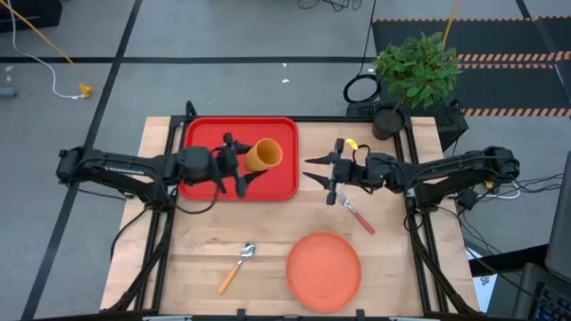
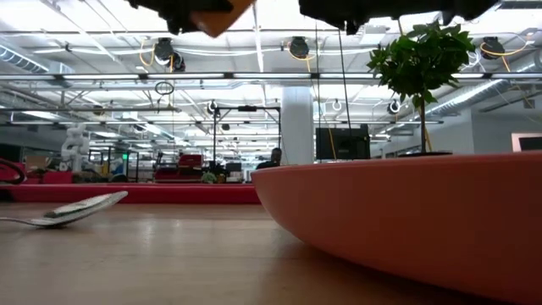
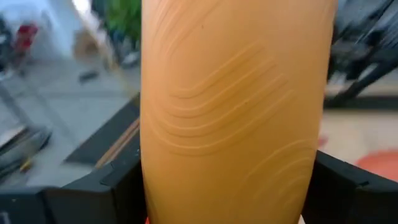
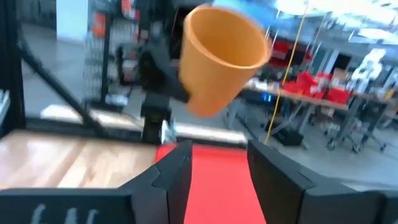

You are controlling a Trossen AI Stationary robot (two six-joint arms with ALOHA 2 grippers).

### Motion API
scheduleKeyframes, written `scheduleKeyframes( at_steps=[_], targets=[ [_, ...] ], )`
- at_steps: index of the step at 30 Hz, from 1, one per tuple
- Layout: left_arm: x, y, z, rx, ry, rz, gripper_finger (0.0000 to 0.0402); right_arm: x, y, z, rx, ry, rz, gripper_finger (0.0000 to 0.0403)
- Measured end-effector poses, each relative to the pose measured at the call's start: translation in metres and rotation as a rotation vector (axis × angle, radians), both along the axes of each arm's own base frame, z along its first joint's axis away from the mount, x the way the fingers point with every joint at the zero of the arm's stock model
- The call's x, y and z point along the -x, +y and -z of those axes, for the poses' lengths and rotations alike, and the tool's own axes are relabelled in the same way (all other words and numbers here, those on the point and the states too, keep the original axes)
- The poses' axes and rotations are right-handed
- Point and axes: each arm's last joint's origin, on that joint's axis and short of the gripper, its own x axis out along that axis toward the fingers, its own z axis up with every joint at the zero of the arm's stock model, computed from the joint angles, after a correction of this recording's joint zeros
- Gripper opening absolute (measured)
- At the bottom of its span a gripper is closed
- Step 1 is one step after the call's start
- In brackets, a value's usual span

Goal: Pick and place plate/cup/fork/spoon on tray
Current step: Put the yellow cup on the red serving tray

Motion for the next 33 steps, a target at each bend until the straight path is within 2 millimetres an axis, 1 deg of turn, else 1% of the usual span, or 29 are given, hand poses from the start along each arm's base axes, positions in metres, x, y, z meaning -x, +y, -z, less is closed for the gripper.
scheduleKeyframes(
  at_steps=[2, 5, 6, 9, 12, 14, 17, 20, 23, 25, 28, 33],
  targets=[
    [0.001, -0.001, 0.002, 0.003, -0.156, 0.073, 0.0302, 0.000, 0.000, 0.004, -0.019, -0.042, -0.001, 0.0158],
    [-0.002, -0.001, 0.015, -0.006, -0.289, 0.148, 0.0309, -0.004, -0.001, 0.004, -0.068, -0.082, 0.029, 0.0170],
    [-0.004, -0.001, 0.021, -0.006, -0.303, 0.161, 0.0311, -0.005, -0.001, 0.005, -0.084, -0.089, 0.042, 0.0175],
    [-0.014, 0.000, 0.034, -0.003, -0.299, 0.169, 0.0313, -0.009, -0.001, 0.003, -0.123, -0.109, 0.036, 0.0199],
    [-0.027, 0.000, 0.048, 0.008, -0.289, 0.176, 0.0307, -0.014, 0.002, -0.005, -0.134, -0.132, 0.003, 0.0228],
    [-0.036, 0.000, 0.056, 0.003, -0.314, 0.186, 0.0304, -0.015, 0.004, -0.004, -0.138, -0.108, -0.021, 0.0248],
    [-0.043, -0.001, 0.062, -0.005, -0.361, 0.226, 0.0306, -0.018, 0.005, -0.002, -0.133, -0.095, -0.053, 0.0276],
    [-0.049, -0.002, 0.070, 0.002, -0.378, 0.244, 0.0311, -0.018, 0.005, -0.001, -0.088, -0.087, -0.055, 0.0297],
    [-0.054, -0.001, 0.077, 0.005, -0.386, 0.247, 0.0309, -0.022, 0.007, 0.003, -0.061, -0.082, -0.097, 0.0309],
    [-0.061, 0.000, 0.079, 0.003, -0.377, 0.244, 0.0305, -0.026, 0.008, 0.006, -0.059, -0.082, -0.127, 0.0315],
    [-0.072, 0.000, 0.082, 0.003, -0.359, 0.248, 0.0303, -0.032, 0.008, 0.008, -0.066, -0.072, -0.125, 0.0323],
    [-0.084, 0.000, 0.089, 0.008, -0.332, 0.248, 0.0313, -0.039, 0.008, 0.013, -0.081, -0.048, -0.125, 0.0339]
  ],
)
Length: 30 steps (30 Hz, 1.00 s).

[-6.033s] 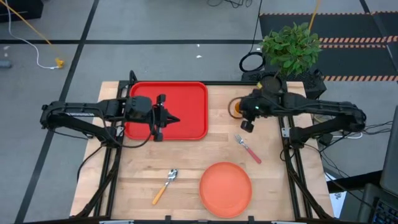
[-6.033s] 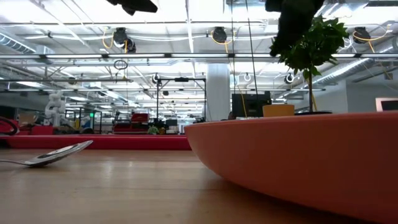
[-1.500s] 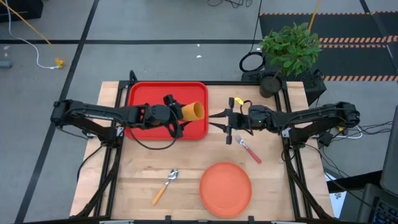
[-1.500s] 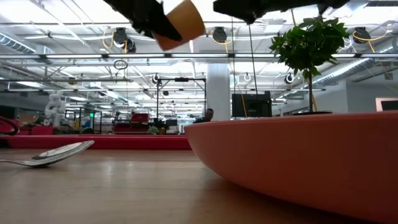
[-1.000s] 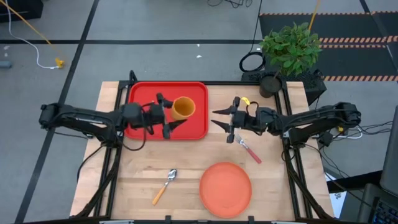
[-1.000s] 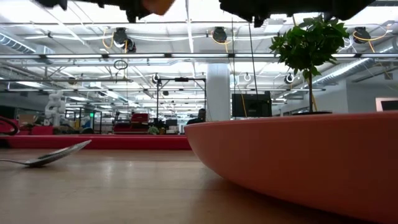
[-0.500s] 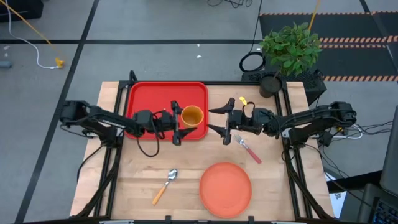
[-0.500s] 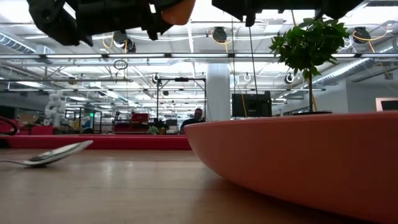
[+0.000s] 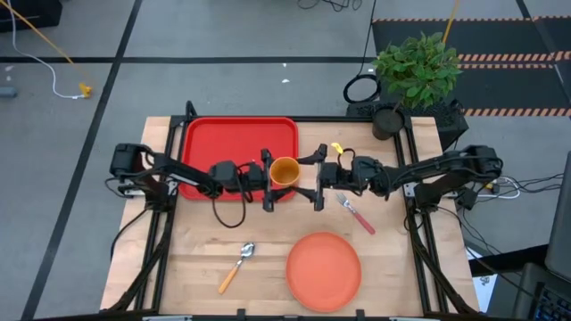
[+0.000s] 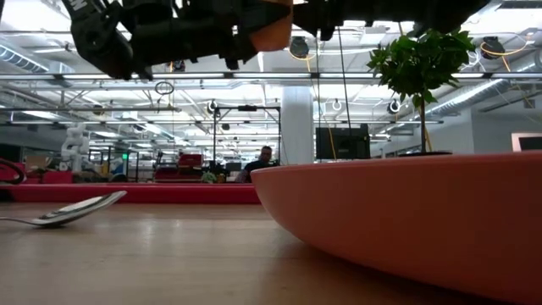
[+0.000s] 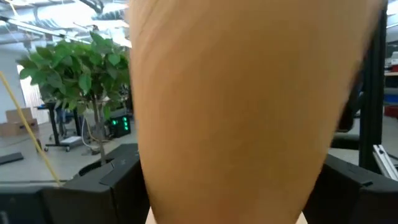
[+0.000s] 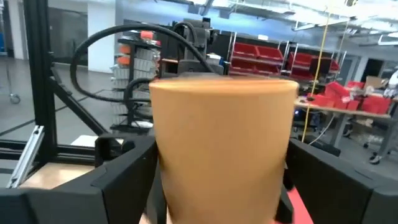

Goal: Pick and place plate/cup/fork/spoon on tray
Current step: Put the yellow cup on the red serving tray

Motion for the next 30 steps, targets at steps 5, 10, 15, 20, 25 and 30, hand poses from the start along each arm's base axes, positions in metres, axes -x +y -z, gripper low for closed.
scheduleKeyframes(
  at_steps=[5, 10, 15, 20, 25, 30],
  targets=[
    [0.000, 0.000, -0.001, -0.013, 0.004, -0.001, 0.0307, -0.001, 0.000, 0.002, -0.003, 0.010, -0.001, 0.0340],
    [0.000, -0.001, -0.001, -0.029, 0.009, -0.003, 0.0312, -0.001, -0.001, 0.003, -0.006, 0.024, 0.031, 0.0339],
    [-0.001, -0.001, 0.002, -0.047, 0.040, -0.008, 0.0313, -0.001, -0.001, 0.006, -0.001, 0.058, 0.040, 0.0339],
    [-0.001, -0.001, 0.003, -0.053, 0.048, -0.011, 0.0305, -0.005, 0.000, -0.001, 0.010, 0.124, 0.025, 0.0343],
    [-0.001, -0.001, 0.004, -0.056, 0.062, -0.010, 0.0315, -0.010, 0.000, -0.004, 0.025, 0.237, 0.044, 0.0372],
    [-0.001, -0.003, 0.003, -0.053, 0.055, -0.006, 0.0311, -0.011, -0.001, -0.007, 0.051, 0.228, 0.070, 0.0380]
  ],
)
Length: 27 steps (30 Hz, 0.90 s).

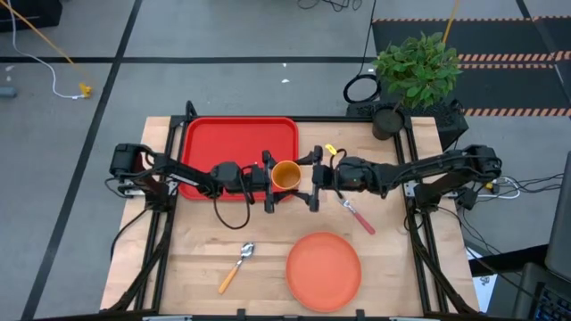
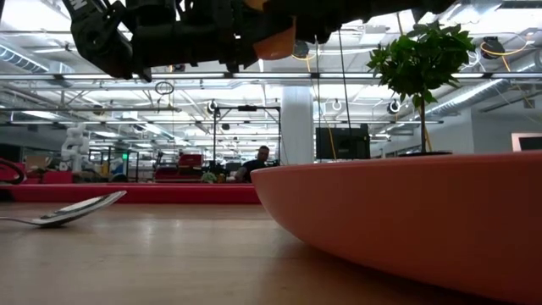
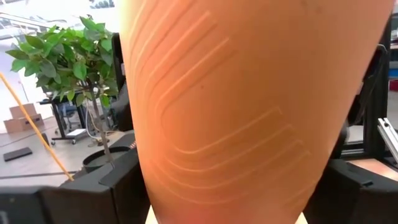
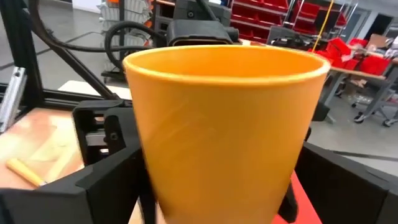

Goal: Pick and place plate/cup/fork/spoon on tray
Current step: Put the yellow cup on the red serving tray

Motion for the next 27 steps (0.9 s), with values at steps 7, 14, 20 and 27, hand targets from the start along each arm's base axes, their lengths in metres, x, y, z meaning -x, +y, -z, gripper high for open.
scheduleKeyframes(
  at_steps=[7, 14, 20, 27],
  targets=[
    [0.000, 0.000, -0.001, 0.003, -0.004, -0.002, 0.0325, 0.000, 0.000, -0.001, 0.007, -0.015, 0.000, 0.0335],
    [0.000, 0.000, 0.000, 0.020, 0.008, 0.000, 0.0336, 0.000, 0.000, -0.002, 0.006, -0.018, 0.000, 0.0313],
    [0.001, 0.000, 0.003, 0.029, 0.086, -0.004, 0.0337, 0.006, 0.000, -0.009, 0.005, -0.039, -0.001, 0.0318],
    [0.018, 0.002, -0.014, -0.028, 0.220, -0.062, 0.0337, 0.019, 0.001, -0.019, -0.012, -0.011, 0.004, 0.0317]
  ],
)
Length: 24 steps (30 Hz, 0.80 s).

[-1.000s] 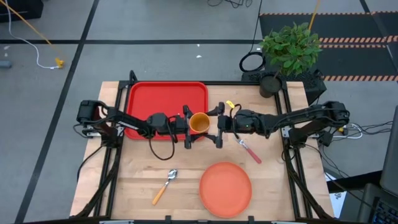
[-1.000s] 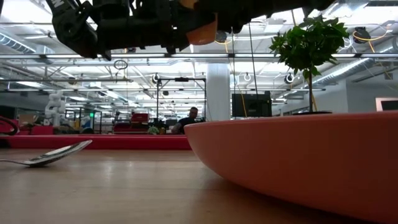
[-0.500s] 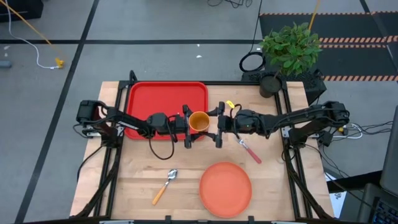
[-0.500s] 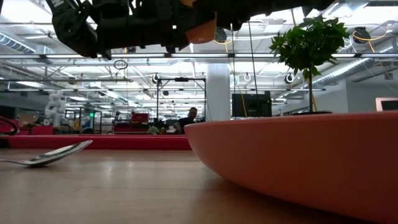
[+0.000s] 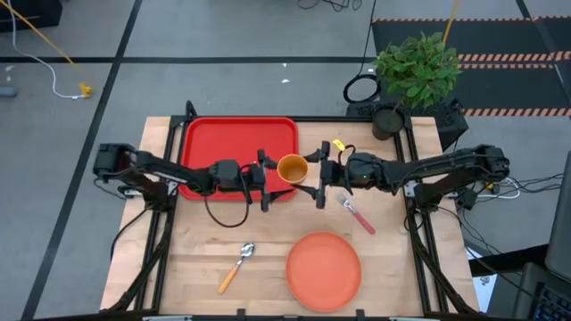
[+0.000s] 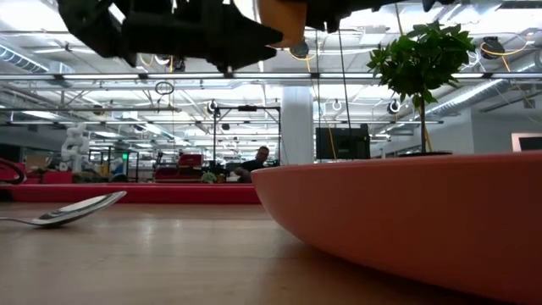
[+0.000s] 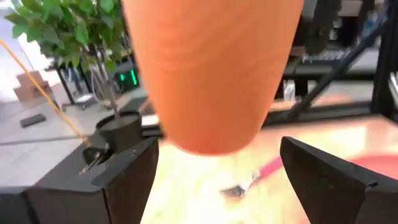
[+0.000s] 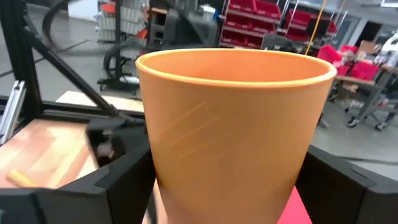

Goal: Pick and place plate/cup/fork/spoon on tray
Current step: Put the yellow cup on the red serving tray

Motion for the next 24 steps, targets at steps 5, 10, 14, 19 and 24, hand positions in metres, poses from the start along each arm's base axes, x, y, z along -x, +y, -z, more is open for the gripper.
scheduleKeyframes(
  at_steps=[5, 10, 14, 19, 24],
  targets=[
    [0.028, -0.001, -0.023, -0.049, 0.108, -0.081, 0.0337, 0.004, -0.001, 0.004, -0.033, 0.066, 0.009, 0.0317],
    [0.063, -0.009, -0.048, -0.092, 0.141, -0.146, 0.0337, 0.001, -0.007, 0.014, -0.065, 0.127, 0.036, 0.0318],
    [0.087, -0.021, -0.069, -0.096, 0.072, -0.106, 0.0337, -0.004, -0.013, 0.024, -0.107, 0.168, 0.062, 0.0319],
    [0.088, -0.040, -0.088, -0.190, 0.087, -0.099, 0.0337, -0.012, -0.018, 0.038, -0.160, 0.205, 0.047, 0.0319],
    [0.064, -0.054, -0.097, -0.311, 0.294, -0.060, 0.0311, -0.021, -0.023, 0.043, -0.193, 0.171, 0.009, 0.0319]
  ],
)
